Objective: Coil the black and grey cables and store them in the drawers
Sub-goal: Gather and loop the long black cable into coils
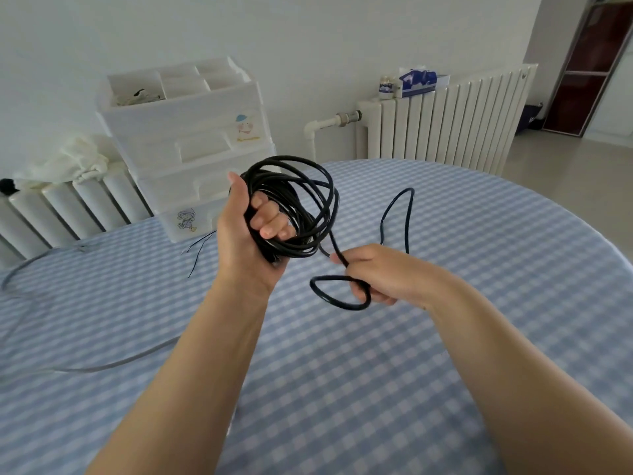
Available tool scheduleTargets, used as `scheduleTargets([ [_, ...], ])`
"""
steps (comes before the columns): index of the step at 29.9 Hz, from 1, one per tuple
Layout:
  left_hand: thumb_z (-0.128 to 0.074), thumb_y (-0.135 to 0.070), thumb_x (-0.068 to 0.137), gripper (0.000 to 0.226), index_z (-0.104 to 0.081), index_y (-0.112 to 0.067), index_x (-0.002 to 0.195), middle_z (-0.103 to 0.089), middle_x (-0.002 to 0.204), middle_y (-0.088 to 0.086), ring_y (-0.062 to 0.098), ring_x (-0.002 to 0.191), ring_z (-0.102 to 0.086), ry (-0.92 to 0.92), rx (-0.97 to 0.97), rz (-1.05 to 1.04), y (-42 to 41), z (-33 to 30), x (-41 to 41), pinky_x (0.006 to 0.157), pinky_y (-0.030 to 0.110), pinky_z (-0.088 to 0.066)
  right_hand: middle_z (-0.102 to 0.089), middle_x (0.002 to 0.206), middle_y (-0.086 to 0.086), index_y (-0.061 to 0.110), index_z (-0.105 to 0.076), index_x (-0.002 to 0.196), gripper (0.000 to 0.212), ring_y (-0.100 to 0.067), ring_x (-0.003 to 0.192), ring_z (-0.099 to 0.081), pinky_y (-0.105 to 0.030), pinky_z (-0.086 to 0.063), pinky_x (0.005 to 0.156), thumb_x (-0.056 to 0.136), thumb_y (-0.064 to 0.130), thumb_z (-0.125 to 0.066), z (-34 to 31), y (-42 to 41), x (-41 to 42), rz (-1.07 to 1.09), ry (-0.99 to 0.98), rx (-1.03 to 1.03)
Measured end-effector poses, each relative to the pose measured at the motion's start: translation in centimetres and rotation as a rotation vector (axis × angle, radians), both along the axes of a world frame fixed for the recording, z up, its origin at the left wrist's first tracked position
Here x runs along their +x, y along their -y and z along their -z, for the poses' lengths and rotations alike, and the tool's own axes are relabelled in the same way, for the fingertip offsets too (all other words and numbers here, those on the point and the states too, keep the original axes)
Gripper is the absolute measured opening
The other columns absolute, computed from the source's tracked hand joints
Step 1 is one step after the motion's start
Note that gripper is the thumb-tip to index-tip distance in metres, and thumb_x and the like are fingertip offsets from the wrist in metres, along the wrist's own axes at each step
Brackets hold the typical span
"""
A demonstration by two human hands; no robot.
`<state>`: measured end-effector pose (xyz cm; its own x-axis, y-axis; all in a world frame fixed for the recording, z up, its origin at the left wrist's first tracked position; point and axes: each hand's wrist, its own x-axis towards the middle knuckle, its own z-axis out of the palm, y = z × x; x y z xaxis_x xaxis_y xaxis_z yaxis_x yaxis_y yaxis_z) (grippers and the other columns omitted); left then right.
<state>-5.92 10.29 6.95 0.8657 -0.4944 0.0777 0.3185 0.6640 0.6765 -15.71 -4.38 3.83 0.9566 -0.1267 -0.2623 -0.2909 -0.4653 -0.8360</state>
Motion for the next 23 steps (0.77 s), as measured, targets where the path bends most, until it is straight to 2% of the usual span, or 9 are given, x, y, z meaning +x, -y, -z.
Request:
scheduleTargets([
  [3,-0.041,-0.057,0.095,0.048,-0.038,-0.021,0.062,-0.026,0.045,-0.01,0.005,0.036,-0.025,0.009,0.033,-0.096,0.0,0.1,-0.1,0.041,0.019,-0.029,-0.05,0.053,0.006,0.025,-0.05,0.134,0.04,-0.005,0.039,-0.032,-0.02,-0.023,0.042,0.097,0.013,-0.037,-0.6,-1.3,-0.7,-0.139,0.001,0.04],
  [7,-0.043,-0.054,0.096,0.048,-0.037,-0.021,0.062,-0.028,0.049,-0.007,0.009,0.041,-0.027,0.144,0.178,-0.251,0.5,0.6,-0.8,0.044,0.022,-0.03,-0.047,0.058,0.007,0.025,-0.056,0.129,0.034,-0.001,0.04,-0.035,-0.019,-0.027,0.044,0.098,0.019,-0.041,-0.4,-2.5,-0.5,-0.158,0.04,0.006],
  [9,-0.043,-0.049,0.098,0.048,-0.037,-0.02,0.06,-0.03,0.049,-0.005,0.011,0.041,-0.03,0.253,0.244,-0.317,0.9,0.9,-1.3,0.044,0.024,-0.03,-0.046,0.061,0.007,0.02,-0.062,0.116,0.027,-0.002,0.044,-0.039,-0.02,-0.032,0.049,0.099,0.031,-0.044,-0.3,-2.6,-0.5,-0.168,0.04,-0.061],
  [11,-0.043,-0.044,0.099,0.05,-0.038,-0.022,0.054,-0.032,0.046,-0.005,0.012,0.041,-0.033,0.376,0.313,-0.373,1.4,1.2,-1.9,0.045,0.026,-0.031,-0.055,0.069,0.01,0.017,-0.061,0.1,0.039,-0.001,0.057,-0.05,-0.02,-0.043,0.063,0.094,0.053,-0.048,-0.4,-2.7,-0.7,-0.231,0.067,-0.161],
  [12,-0.043,-0.043,0.099,0.052,-0.039,-0.024,0.051,-0.034,0.045,-0.005,0.013,0.04,-0.034,0.416,0.344,-0.393,1.6,1.3,-2.1,0.045,0.027,-0.03,-0.06,0.076,0.011,0.019,-0.061,0.104,0.043,0.001,0.065,-0.055,-0.02,-0.045,0.069,0.09,0.058,-0.051,-0.5,-2.7,-0.8,-0.285,0.082,-0.198],
  [16,-0.044,-0.046,0.098,0.055,-0.04,-0.028,0.046,-0.036,0.044,-0.007,0.013,0.041,-0.037,0.419,0.411,-0.436,1.8,1.6,-2.2,0.048,0.031,-0.031,-0.057,0.085,0.01,0.022,-0.051,0.116,0.049,-0.001,0.074,-0.054,-0.019,-0.045,0.067,0.08,0.047,-0.073,-0.5,-3.1,-1.1,-0.399,0.018,-0.311],
  [18,-0.045,-0.046,0.097,0.053,-0.039,-0.025,0.05,-0.035,0.046,-0.003,0.015,0.043,-0.037,0.392,0.454,-0.474,1.8,1.8,-2.2,0.048,0.028,-0.035,-0.06,0.094,0.011,0.027,-0.053,0.112,0.043,-0.004,0.084,-0.058,-0.024,-0.048,0.073,0.08,0.049,-0.072,0.0,-3.3,-1.0,-0.34,0.02,-0.35],
  [20,-0.047,-0.046,0.097,0.048,-0.037,-0.02,0.058,-0.033,0.048,0.0,0.015,0.044,-0.034,0.348,0.5,-0.497,1.9,2.0,-2.0,0.045,0.024,-0.035,-0.062,0.086,0.012,0.025,-0.059,0.103,0.026,-0.004,0.074,-0.059,-0.025,-0.049,0.066,0.086,0.045,-0.064,0.1,-3.7,-1.1,-0.256,0.127,-0.425],
  [23,-0.053,-0.047,0.093,0.05,-0.037,-0.022,0.054,-0.032,0.045,-0.001,0.015,0.042,-0.029,0.263,0.517,-0.459,2.2,2.5,-1.7,0.041,0.026,-0.028,-0.072,0.074,0.008,0.024,-0.068,0.097,0.01,-0.013,0.065,-0.063,-0.034,-0.053,0.065,0.091,0.024,-0.06,-0.5,-3.5,-1.3,-0.196,0.28,-0.197],
])
